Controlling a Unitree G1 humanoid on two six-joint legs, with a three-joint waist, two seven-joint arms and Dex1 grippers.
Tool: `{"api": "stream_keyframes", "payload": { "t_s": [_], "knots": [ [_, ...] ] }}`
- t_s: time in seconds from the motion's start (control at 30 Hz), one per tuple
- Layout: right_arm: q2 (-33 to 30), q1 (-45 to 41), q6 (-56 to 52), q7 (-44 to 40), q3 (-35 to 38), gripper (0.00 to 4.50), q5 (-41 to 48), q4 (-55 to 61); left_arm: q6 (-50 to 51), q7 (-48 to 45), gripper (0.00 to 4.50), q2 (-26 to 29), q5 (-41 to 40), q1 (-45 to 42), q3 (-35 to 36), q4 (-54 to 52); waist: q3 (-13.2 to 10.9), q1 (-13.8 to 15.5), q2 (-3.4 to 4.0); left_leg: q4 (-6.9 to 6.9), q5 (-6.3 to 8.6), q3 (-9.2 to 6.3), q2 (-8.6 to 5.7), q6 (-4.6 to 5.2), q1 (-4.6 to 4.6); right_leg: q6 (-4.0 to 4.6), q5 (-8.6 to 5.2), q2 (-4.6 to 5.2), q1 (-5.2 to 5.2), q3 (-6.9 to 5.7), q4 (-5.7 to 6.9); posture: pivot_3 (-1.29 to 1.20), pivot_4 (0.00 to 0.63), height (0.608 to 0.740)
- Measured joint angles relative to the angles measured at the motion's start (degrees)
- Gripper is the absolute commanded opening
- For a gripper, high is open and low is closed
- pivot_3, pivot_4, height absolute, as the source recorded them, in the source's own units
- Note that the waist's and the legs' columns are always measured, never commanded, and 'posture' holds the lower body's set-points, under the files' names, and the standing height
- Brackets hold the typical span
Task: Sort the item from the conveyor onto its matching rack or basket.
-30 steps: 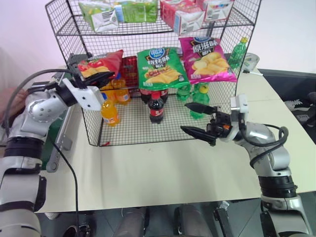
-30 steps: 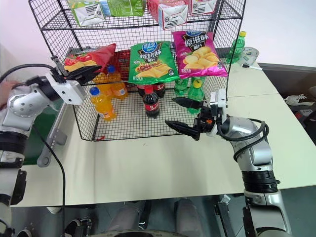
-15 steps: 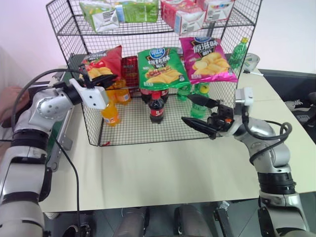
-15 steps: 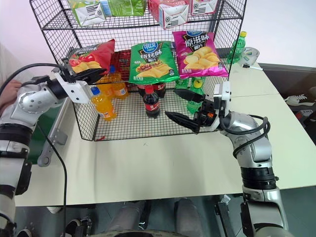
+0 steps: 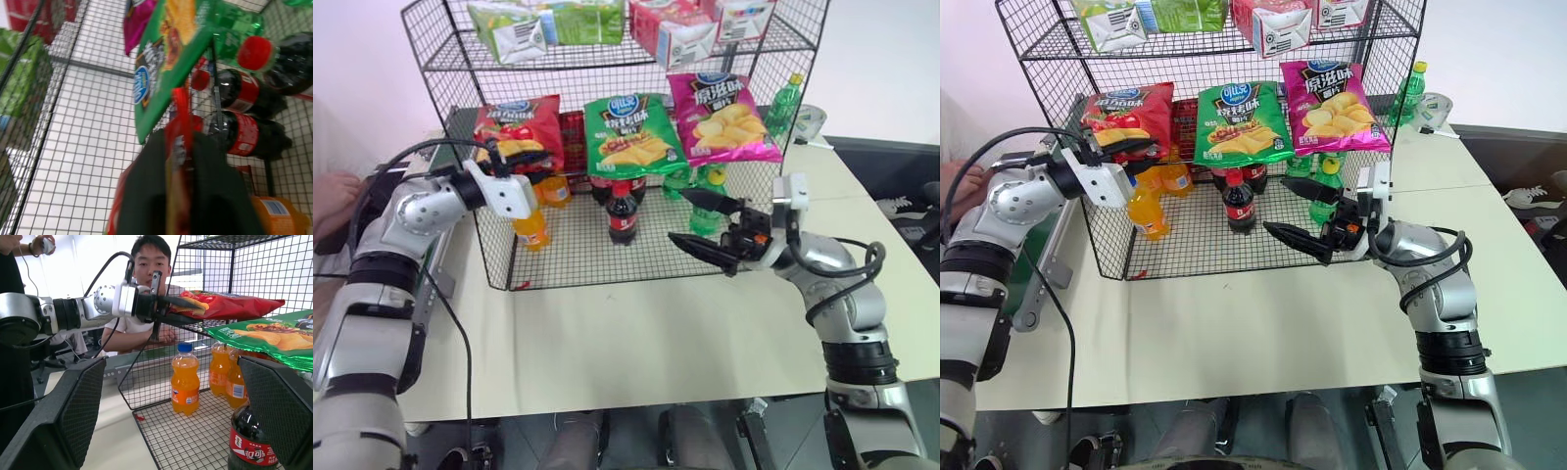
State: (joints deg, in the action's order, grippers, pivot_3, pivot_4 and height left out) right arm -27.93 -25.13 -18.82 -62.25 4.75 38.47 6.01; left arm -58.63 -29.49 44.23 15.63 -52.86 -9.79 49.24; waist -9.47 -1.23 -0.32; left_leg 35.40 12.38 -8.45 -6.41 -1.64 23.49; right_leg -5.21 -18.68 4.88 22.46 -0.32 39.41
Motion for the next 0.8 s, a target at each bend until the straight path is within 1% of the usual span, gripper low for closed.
{"api": "stream_keyframes", "payload": {
  "t_s": [0.13,0.17,0.3,0.43,0.5,0.6,0.63,0.8],
  "knots": [
    [-0.04,0.00,0.02,-0.30,-0.02,4.50,-0.08,0.00,0.80,-2.34,4.35,0.51,-3.23,1.43,0.12,-1.37,0.00,-0.01,0.00,0.04,0.00,0.04,0.02,0.00,0.00,0.00,0.00,-0.01,0.00,0.03,0.00,0.00,0.150,0.740],
    [-0.05,0.00,0.05,-0.46,-0.04,4.50,-0.11,-0.02,1.05,-3.01,4.48,0.74,-3.92,2.06,0.14,-1.97,0.00,-0.02,0.00,0.05,0.00,0.05,0.04,0.00,0.00,0.00,0.00,-0.03,0.00,0.04,0.00,0.00,0.150,0.740],
    [-0.07,-0.02,0.10,-1.04,-0.14,4.50,-0.22,-0.09,5.03,-6.77,4.48,1.21,-8.72,5.98,0.91,-6.47,0.00,-0.01,0.00,0.11,0.02,0.09,0.11,0.03,0.00,0.00,0.00,-0.09,0.00,0.09,0.00,0.00,0.150,0.740],
    [-0.32,0.19,0.20,-1.40,-0.06,4.50,-0.55,-0.17,10.83,-10.39,4.48,3.84,-14.85,12.95,3.22,-17.94,0.00,-0.27,0.00,0.14,0.04,0.16,0.19,0.06,0.00,0.01,0.00,-0.13,0.01,0.16,0.00,0.00,0.150,0.740],
    [-0.47,0.42,0.42,-1.69,0.01,4.50,-0.84,-0.30,12.67,-10.57,4.48,5.42,-15.45,15.71,4.80,-22.71,0.00,-0.29,0.00,0.15,0.04,0.16,0.21,0.06,0.00,0.01,0.00,-0.15,0.01,0.16,0.00,0.00,0.150,0.740],
    [-0.52,0.49,0.46,-1.97,0.02,4.50,-1.13,-0.50,16.69,-10.36,4.48,7.18,-17.28,21.26,8.58,-29.91,0.00,-0.47,0.01,0.14,0.05,0.18,0.22,0.08,0.00,0.02,0.01,-0.15,0.02,0.19,0.00,0.00,0.150,0.740],
    [-0.59,0.53,0.47,-2.20,0.15,4.50,-1.12,-0.58,18.93,-10.19,4.48,7.88,-17.98,24.70,10.62,-33.26,0.00,-0.66,0.01,0.13,0.06,0.19,0.22,0.10,0.00,0.02,0.00,-0.14,0.02,0.21,-0.01,0.00,0.150,0.740],
    [-0.68,0.26,1.52,-2.33,1.01,4.50,-1.14,-0.97,27.96,-10.06,4.48,8.56,-22.18,36.16,16.67,-44.26,0.00,-0.95,0.01,0.13,0.08,0.21,0.23,0.12,0.00,0.02,0.00,-0.13,0.01,0.21,-0.02,0.00,0.150,0.740]
  ]
}}
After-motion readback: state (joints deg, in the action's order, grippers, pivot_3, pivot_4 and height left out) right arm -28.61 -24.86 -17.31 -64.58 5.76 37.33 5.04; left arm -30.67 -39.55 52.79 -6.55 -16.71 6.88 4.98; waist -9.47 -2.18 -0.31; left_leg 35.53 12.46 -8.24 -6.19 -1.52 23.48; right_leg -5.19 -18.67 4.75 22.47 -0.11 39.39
